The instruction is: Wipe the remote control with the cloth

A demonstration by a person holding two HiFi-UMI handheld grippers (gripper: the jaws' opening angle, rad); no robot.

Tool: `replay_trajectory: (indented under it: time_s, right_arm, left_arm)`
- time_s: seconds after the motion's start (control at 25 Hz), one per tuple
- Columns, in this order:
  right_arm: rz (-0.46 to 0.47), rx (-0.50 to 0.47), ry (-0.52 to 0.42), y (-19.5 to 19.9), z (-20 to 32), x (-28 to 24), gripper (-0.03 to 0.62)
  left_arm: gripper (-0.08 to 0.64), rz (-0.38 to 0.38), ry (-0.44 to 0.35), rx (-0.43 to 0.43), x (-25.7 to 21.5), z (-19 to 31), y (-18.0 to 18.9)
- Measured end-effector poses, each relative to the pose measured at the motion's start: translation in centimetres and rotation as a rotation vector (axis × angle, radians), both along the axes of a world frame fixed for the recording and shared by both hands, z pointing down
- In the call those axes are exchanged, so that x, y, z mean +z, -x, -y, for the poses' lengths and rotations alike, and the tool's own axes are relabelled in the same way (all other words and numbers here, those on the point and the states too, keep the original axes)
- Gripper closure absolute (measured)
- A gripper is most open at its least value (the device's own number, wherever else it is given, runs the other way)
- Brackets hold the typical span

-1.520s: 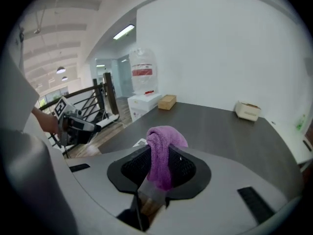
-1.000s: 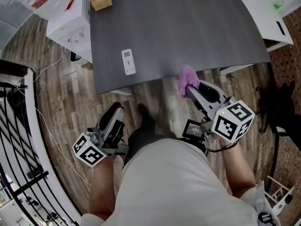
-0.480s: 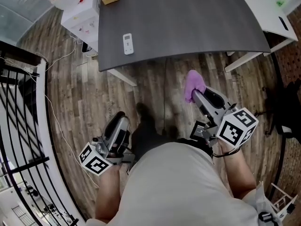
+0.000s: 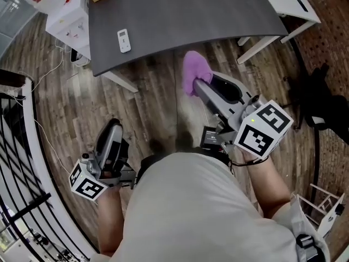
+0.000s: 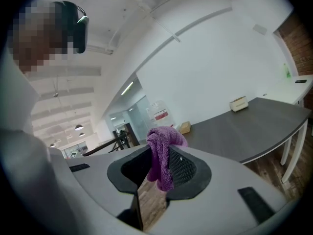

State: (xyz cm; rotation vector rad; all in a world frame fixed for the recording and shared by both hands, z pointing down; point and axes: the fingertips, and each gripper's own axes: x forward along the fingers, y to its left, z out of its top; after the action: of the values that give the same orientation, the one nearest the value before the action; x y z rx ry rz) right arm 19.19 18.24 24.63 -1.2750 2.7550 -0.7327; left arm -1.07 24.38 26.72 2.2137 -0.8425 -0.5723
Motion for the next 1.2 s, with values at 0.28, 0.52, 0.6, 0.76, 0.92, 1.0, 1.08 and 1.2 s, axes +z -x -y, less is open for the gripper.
replay_trajectory:
  time_s: [0.28, 0.52, 0.6, 0.76, 0.92, 1.0, 1.08, 1.2]
  right_arm:
    - [-0.074, 0.000, -0.001, 3.6, -2.6, 0.0, 0.491]
    - [-0.089, 0.034, 0.039, 4.9, -3.2, 1.0, 0.491]
    - [-0.097, 0.043, 0.037, 4.9, -3.6, 1.0, 0.491]
    - [-0.124, 0.058, 0.019, 4.8, -4.3, 0.8, 0.491]
    - [-0.145, 0.073, 0.000, 4.7, -4.7, 0.4, 0.492]
    - [-0.134, 0.079, -0.002, 4.5, -4.9, 0.2, 0.494]
    - [-0.122, 0.083, 0.002, 4.3, -5.0, 0.1, 0.494]
    - [-0.121, 0.090, 0.010, 3.8, -4.9, 0.2, 0.494]
  left_arm:
    - [0.482, 0.029, 0.022, 0.020, 0.5, -2.3, 3.0]
    - [0.489, 0.022, 0.034, 0.044, 1.0, -3.4, 4.3]
    - [0.493, 0.022, 0.035, 0.053, 1.2, -3.9, 4.2]
    - [0.505, 0.022, 0.030, 0.068, 1.2, -4.4, 4.0]
    - [0.514, 0.016, 0.032, 0.074, 1.3, -4.5, 3.9]
    - [0.514, 0.012, 0.031, 0.079, 1.4, -4.6, 3.7]
    - [0.514, 0.007, 0.030, 0.080, 1.4, -4.7, 3.6]
    - [0.514, 0.000, 0.032, 0.079, 1.3, -4.7, 3.3]
